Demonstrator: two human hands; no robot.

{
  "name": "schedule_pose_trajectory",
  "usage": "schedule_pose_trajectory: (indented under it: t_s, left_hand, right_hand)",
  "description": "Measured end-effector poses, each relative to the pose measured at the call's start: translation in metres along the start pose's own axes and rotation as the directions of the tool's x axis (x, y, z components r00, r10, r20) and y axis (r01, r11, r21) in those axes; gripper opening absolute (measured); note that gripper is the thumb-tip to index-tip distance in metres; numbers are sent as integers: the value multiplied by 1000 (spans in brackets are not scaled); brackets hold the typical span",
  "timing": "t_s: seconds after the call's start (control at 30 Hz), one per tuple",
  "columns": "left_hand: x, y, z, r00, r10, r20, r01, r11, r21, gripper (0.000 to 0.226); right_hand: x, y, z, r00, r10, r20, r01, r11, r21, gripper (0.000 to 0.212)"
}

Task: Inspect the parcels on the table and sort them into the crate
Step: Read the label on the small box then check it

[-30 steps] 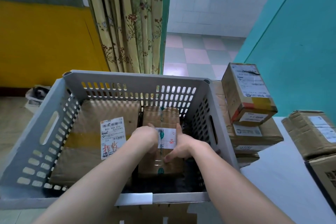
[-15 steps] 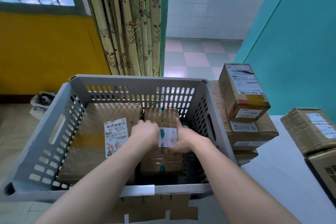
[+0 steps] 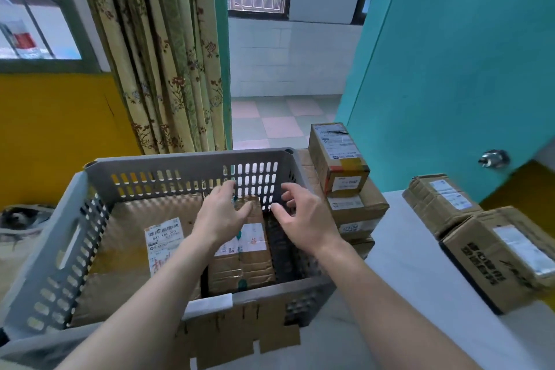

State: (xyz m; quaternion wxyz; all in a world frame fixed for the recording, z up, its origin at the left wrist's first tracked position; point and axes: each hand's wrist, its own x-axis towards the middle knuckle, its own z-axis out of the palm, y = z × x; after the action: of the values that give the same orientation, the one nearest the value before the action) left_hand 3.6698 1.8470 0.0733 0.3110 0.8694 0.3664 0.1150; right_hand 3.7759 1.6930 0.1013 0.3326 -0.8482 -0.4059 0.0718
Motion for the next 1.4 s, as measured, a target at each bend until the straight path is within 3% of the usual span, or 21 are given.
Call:
schedule_pose_trajectory:
  t_s: [0.27,0.37,0.5,0.63,0.73,0.93,1.13,1.27,1.4]
  left_hand:
    - [-18,81,12,993,117,-11,-116,967,-225,54]
    - [-18,101,17,992,123,-2,-120,961,-249,57]
    - [-12,133,29,995,95,-10,-93,948,-306,58]
    - [-1,163,52,1000,4,2,-3,934,-356,64]
    - [11,176,70,999,-53,-4,49,936,-350,53]
    - [15,199,101,991,-133,1,122,905,-407,40]
    - [6,216,109,978,-210,-11,140,689,-711,36]
    - [-5,232,110,980,-194,-41,97,650,-754,39]
    - [-19,247,104,984,-176,27,122,560,-819,42]
  right_hand:
    - [-24,23,-75,905,49,-423,-25,998,63,22]
    - [-19,38,-92,857,152,-492,-111,988,111,32]
    - [-3,59,-113,913,267,-307,-233,962,144,56]
    - [15,92,-117,953,289,-90,-270,946,180,66]
    - [33,111,-118,958,286,34,-287,933,217,73]
    - [45,138,-125,967,150,206,-213,920,330,44]
    - [39,152,-138,984,89,152,-156,839,522,37]
    - [27,152,-148,994,88,68,-111,764,636,26]
    - [5,150,-164,996,92,-20,-56,751,658,22]
